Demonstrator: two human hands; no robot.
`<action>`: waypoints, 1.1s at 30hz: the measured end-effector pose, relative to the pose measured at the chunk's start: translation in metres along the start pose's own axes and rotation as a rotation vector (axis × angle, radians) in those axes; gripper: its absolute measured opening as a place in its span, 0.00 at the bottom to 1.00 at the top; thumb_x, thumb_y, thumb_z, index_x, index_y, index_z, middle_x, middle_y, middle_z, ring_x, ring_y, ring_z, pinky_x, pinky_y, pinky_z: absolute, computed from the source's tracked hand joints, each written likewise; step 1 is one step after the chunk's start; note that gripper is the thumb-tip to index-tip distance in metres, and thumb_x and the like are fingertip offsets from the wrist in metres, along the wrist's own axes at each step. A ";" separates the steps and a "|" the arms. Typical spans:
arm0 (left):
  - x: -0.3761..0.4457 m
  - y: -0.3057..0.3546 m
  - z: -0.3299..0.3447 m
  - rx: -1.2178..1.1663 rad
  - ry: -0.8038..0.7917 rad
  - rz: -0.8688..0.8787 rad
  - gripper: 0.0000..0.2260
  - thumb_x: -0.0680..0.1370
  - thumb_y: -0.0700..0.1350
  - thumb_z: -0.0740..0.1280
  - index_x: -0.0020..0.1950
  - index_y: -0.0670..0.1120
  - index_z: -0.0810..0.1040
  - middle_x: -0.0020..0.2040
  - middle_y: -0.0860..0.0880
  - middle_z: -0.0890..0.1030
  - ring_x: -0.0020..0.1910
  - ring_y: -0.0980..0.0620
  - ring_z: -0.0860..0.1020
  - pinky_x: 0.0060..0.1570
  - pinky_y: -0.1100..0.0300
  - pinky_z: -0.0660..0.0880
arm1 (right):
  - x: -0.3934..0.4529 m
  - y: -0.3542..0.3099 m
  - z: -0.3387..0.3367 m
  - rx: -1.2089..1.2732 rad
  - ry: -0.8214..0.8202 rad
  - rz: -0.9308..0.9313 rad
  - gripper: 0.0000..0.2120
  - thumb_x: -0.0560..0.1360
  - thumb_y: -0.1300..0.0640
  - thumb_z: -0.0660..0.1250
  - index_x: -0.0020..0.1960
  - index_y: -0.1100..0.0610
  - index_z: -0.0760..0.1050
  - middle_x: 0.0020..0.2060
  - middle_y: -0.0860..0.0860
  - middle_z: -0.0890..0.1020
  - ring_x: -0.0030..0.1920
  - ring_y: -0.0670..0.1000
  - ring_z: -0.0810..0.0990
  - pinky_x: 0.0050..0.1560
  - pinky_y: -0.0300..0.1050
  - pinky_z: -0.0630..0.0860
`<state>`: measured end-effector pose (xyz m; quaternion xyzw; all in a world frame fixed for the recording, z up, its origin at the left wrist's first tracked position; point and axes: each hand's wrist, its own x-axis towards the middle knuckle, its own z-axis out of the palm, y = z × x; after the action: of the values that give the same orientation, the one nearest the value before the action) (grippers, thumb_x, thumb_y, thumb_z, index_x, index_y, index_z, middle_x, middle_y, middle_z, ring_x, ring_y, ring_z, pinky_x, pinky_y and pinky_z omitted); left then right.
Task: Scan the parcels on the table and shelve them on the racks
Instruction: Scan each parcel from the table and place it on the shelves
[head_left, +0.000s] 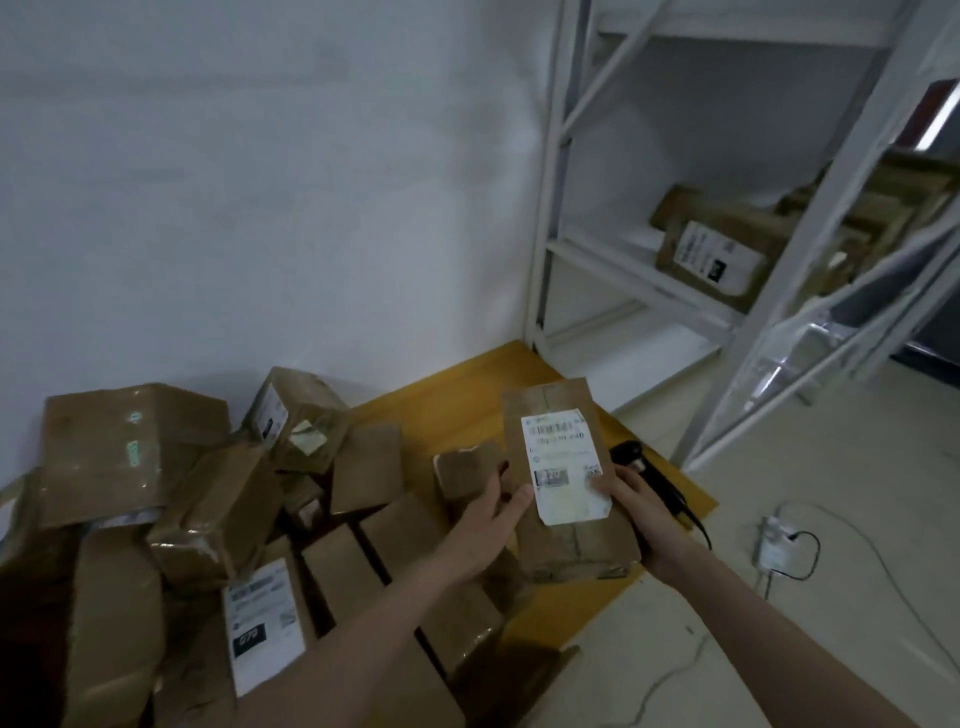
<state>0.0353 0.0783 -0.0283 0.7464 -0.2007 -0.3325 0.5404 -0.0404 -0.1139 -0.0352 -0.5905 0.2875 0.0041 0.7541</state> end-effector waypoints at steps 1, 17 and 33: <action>0.005 0.001 0.008 -0.047 -0.017 -0.015 0.20 0.82 0.55 0.55 0.69 0.62 0.47 0.60 0.58 0.73 0.54 0.59 0.75 0.51 0.69 0.75 | 0.002 0.001 -0.010 0.007 -0.001 0.000 0.41 0.63 0.46 0.74 0.72 0.52 0.63 0.59 0.55 0.79 0.55 0.57 0.80 0.47 0.52 0.81; 0.084 0.004 0.089 -0.210 0.355 -0.087 0.23 0.81 0.51 0.61 0.67 0.66 0.50 0.56 0.67 0.71 0.48 0.70 0.76 0.45 0.72 0.76 | 0.150 0.001 -0.170 -0.694 0.175 0.079 0.27 0.76 0.48 0.65 0.70 0.61 0.65 0.63 0.62 0.73 0.61 0.63 0.73 0.59 0.55 0.72; 0.079 -0.033 0.119 -0.141 0.593 -0.108 0.34 0.73 0.61 0.69 0.73 0.60 0.55 0.68 0.59 0.71 0.67 0.59 0.72 0.63 0.53 0.75 | 0.236 0.036 -0.190 -0.905 -0.181 0.203 0.04 0.76 0.66 0.62 0.51 0.64 0.71 0.33 0.56 0.71 0.32 0.52 0.67 0.33 0.44 0.64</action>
<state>0.0038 -0.0432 -0.1046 0.7810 0.0293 -0.1413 0.6077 0.0625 -0.3510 -0.1967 -0.8259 0.2463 0.2543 0.4388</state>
